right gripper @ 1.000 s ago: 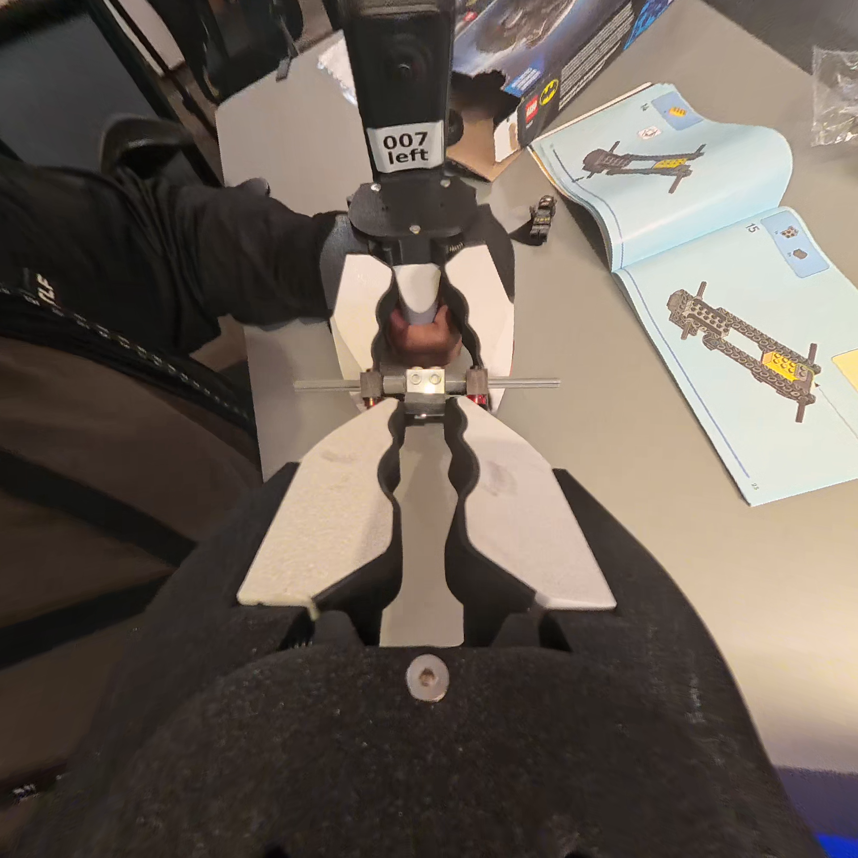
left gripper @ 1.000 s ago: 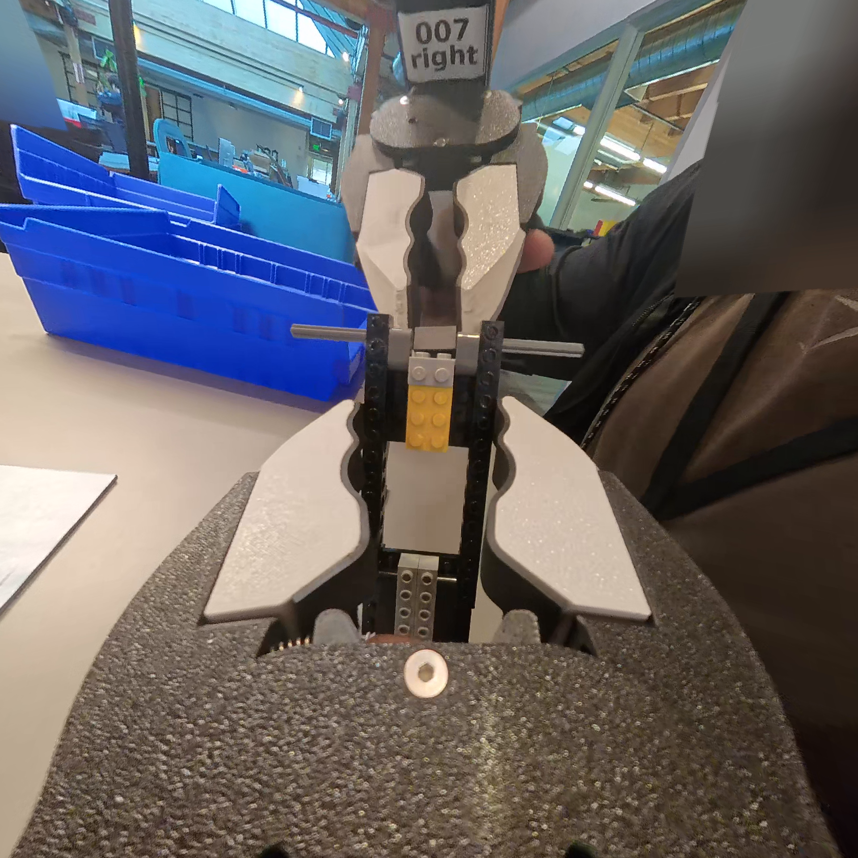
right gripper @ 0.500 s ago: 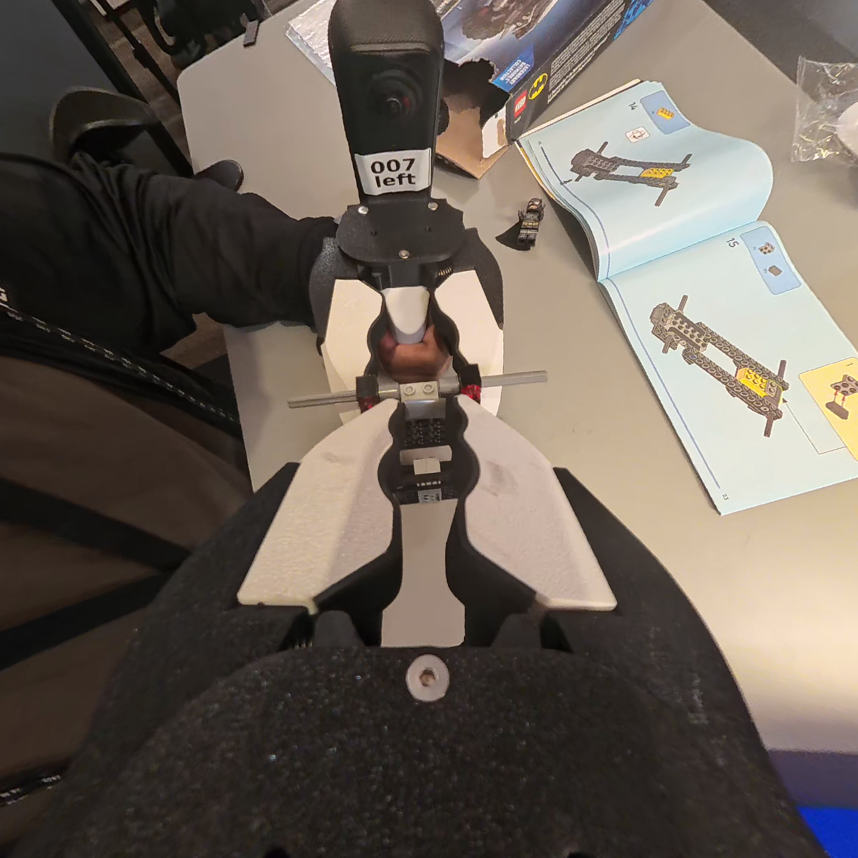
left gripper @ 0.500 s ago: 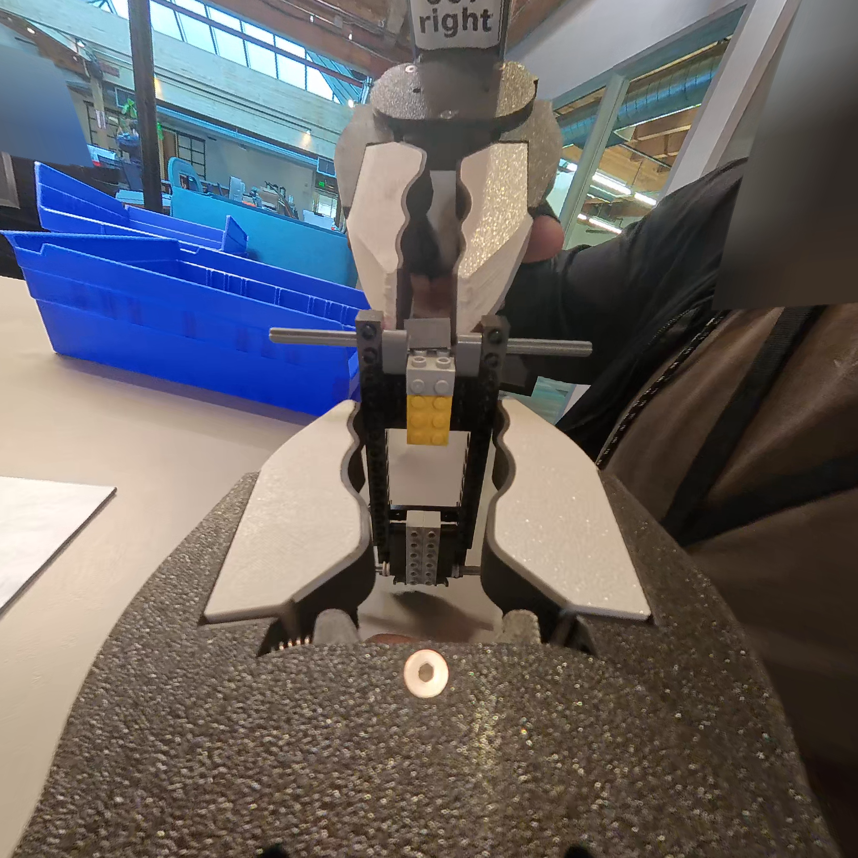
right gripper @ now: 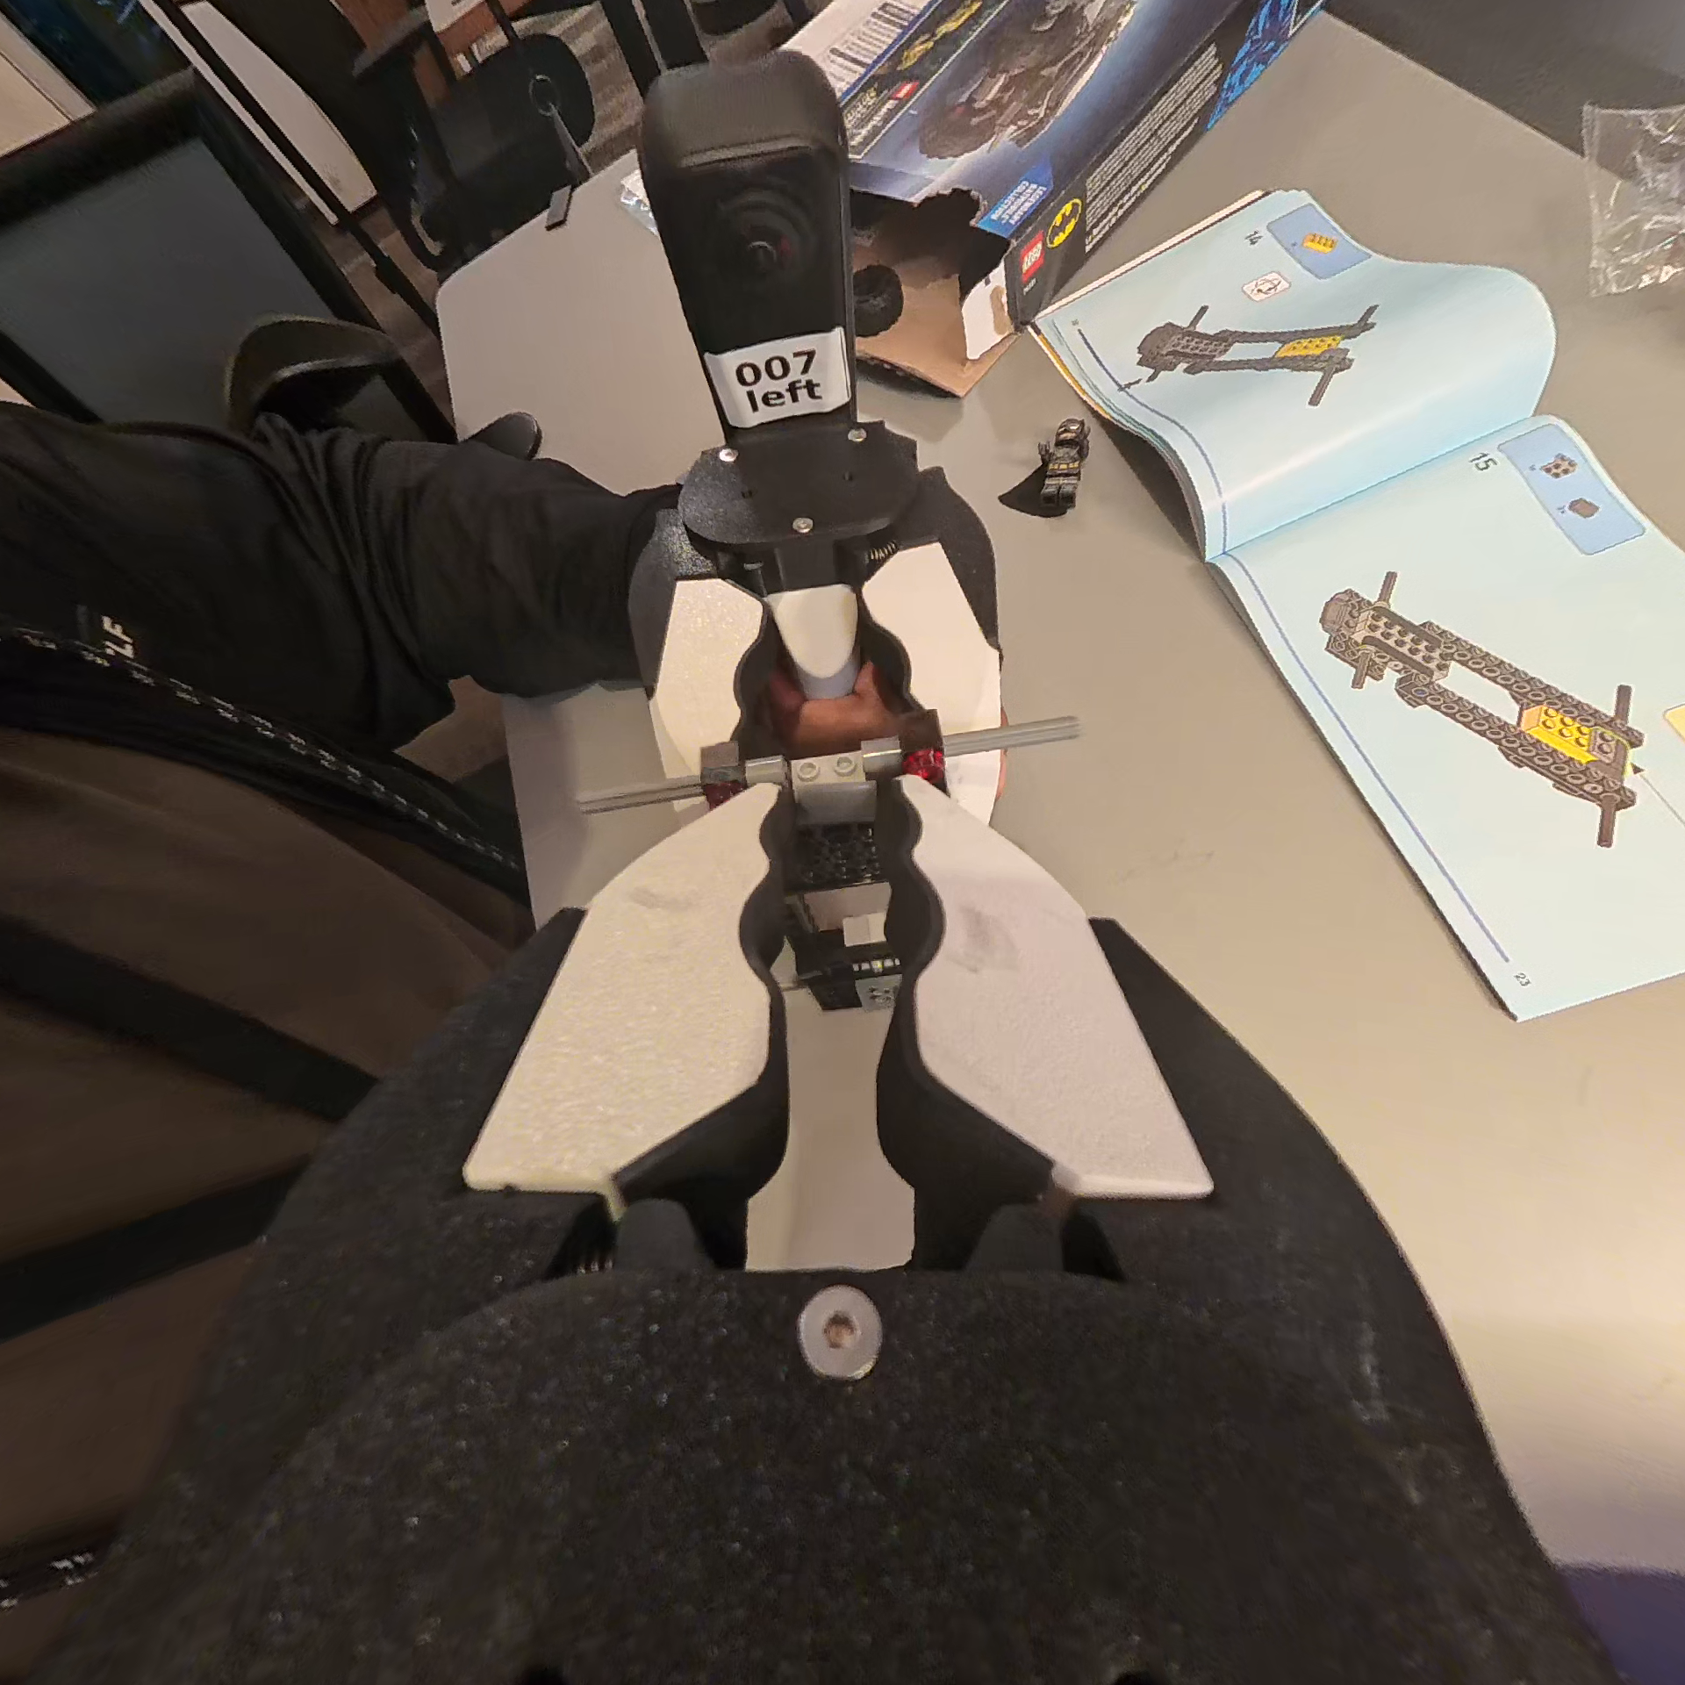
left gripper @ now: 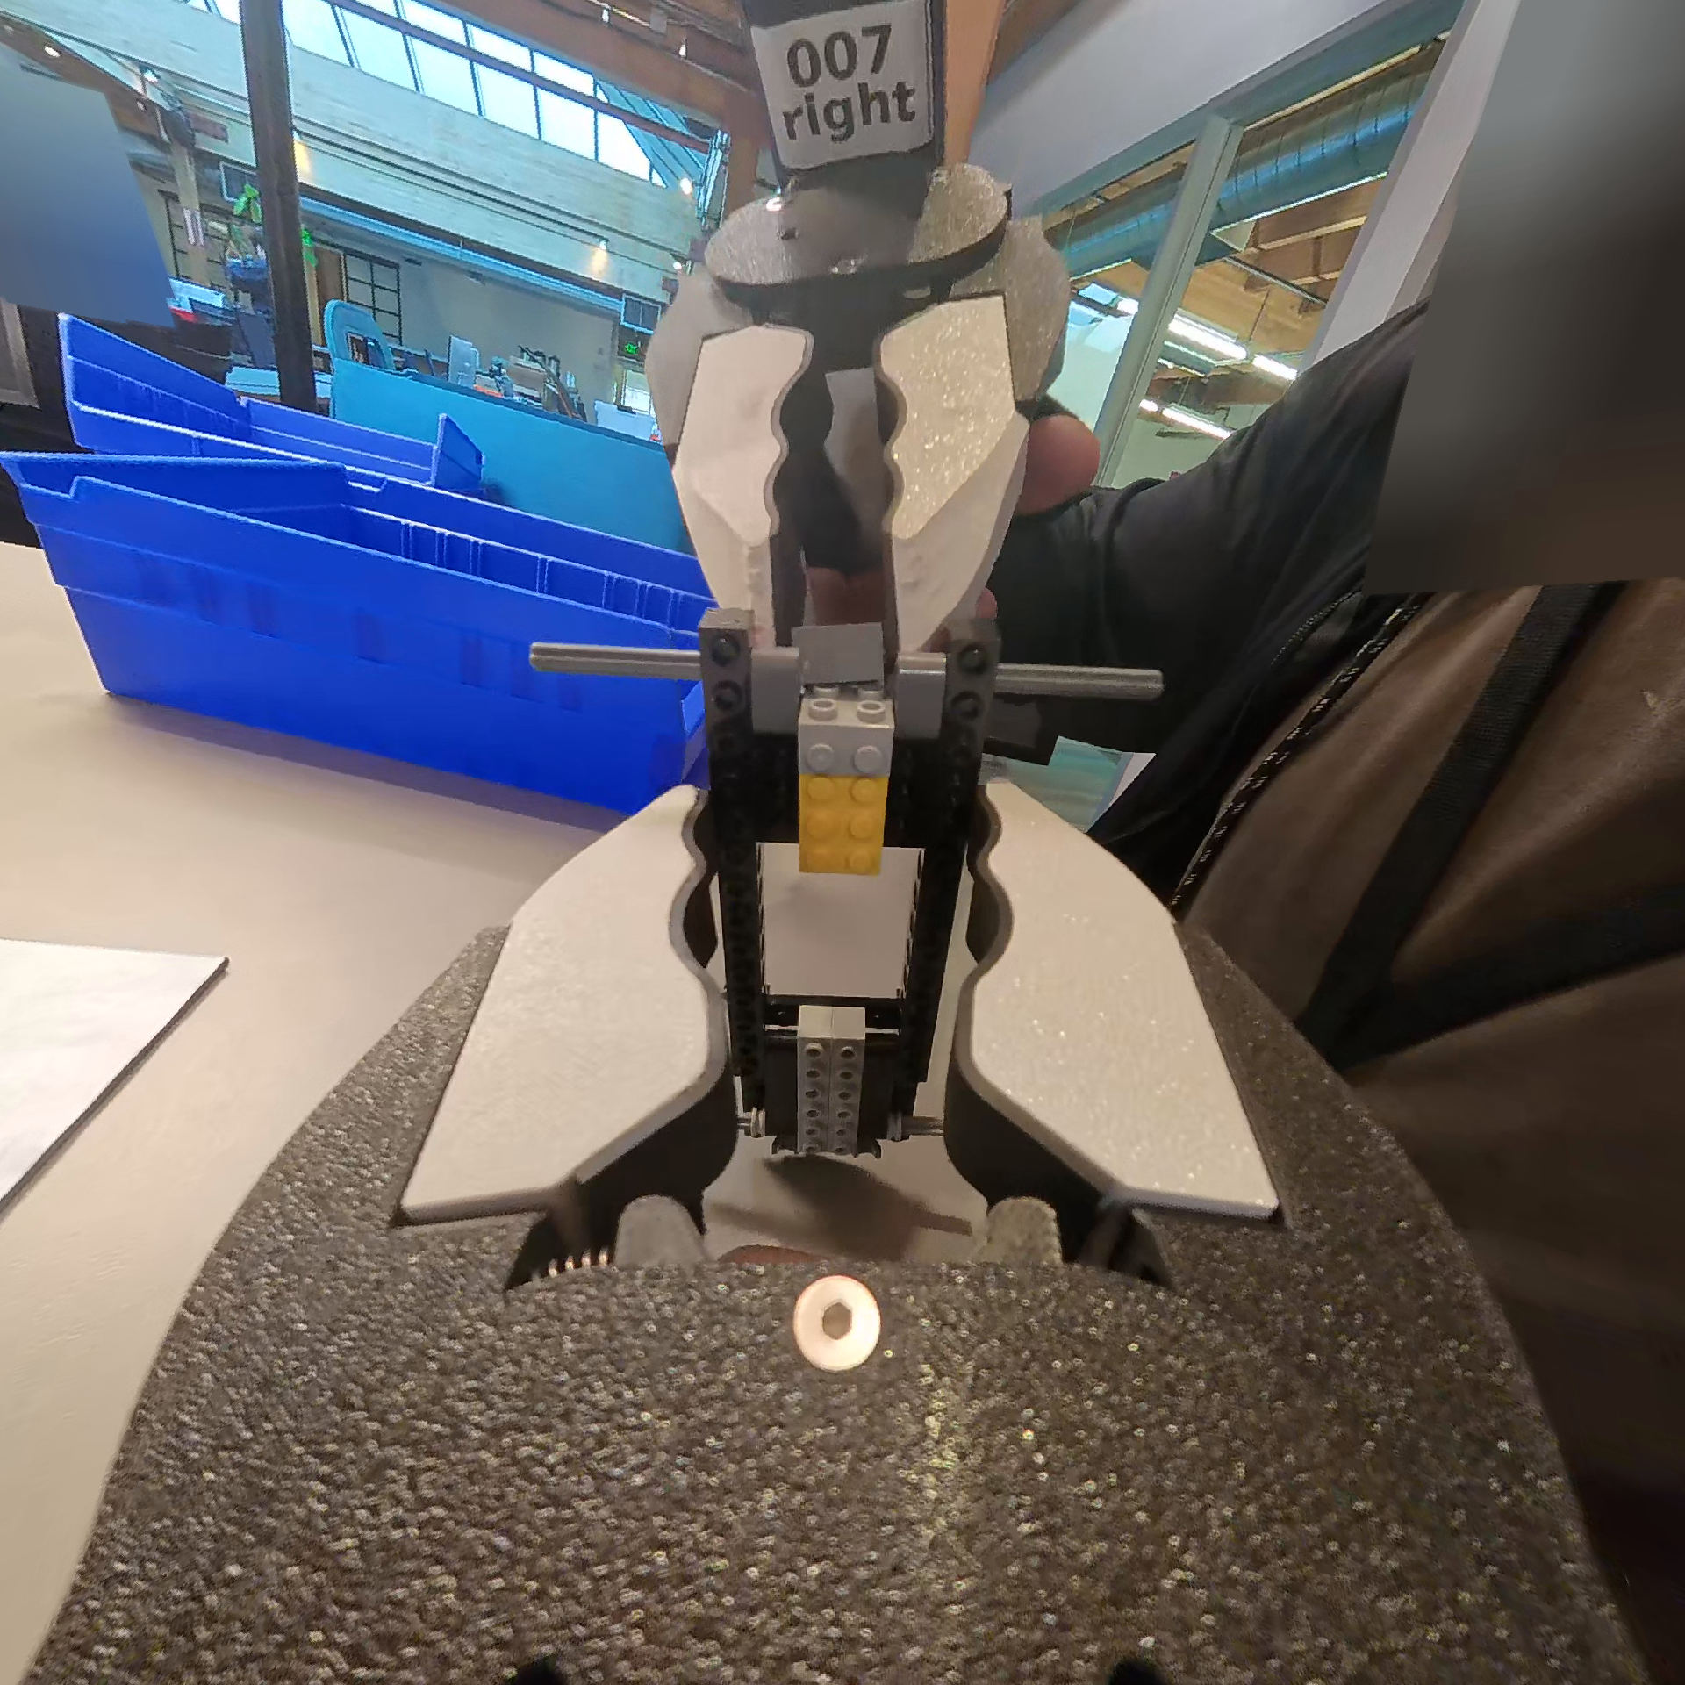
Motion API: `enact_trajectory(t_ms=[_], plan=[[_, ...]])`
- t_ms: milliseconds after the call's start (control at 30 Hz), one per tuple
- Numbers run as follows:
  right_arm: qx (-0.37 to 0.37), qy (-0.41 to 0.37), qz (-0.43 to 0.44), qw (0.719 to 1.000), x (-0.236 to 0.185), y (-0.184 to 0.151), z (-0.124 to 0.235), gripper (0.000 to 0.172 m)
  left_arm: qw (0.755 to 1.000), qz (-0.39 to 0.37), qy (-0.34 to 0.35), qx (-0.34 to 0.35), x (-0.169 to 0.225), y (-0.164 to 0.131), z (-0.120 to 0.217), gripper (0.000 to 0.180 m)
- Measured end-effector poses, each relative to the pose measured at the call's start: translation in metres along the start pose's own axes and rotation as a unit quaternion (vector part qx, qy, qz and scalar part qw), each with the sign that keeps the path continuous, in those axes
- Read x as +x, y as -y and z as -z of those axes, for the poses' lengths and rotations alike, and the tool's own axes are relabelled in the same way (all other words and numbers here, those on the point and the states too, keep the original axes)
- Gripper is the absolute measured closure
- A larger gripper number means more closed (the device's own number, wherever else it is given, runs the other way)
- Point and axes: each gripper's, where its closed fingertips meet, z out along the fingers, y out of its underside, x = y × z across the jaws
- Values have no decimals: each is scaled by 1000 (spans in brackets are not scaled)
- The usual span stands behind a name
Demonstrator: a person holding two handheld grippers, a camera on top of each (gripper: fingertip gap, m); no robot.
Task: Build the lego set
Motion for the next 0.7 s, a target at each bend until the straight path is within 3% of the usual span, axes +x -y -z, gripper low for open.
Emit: enact_trajectory(t_ms=[333, 700], plan=[[37, 8, 58, 998, 6, -2, -2, 155, 996, -43, 52, -61, -9, 0, 5, 128], [-10, 14, 102, 995, 3, 1, 4, 155, 988, -95, 87, -80, -12, 2, 3, 128]])
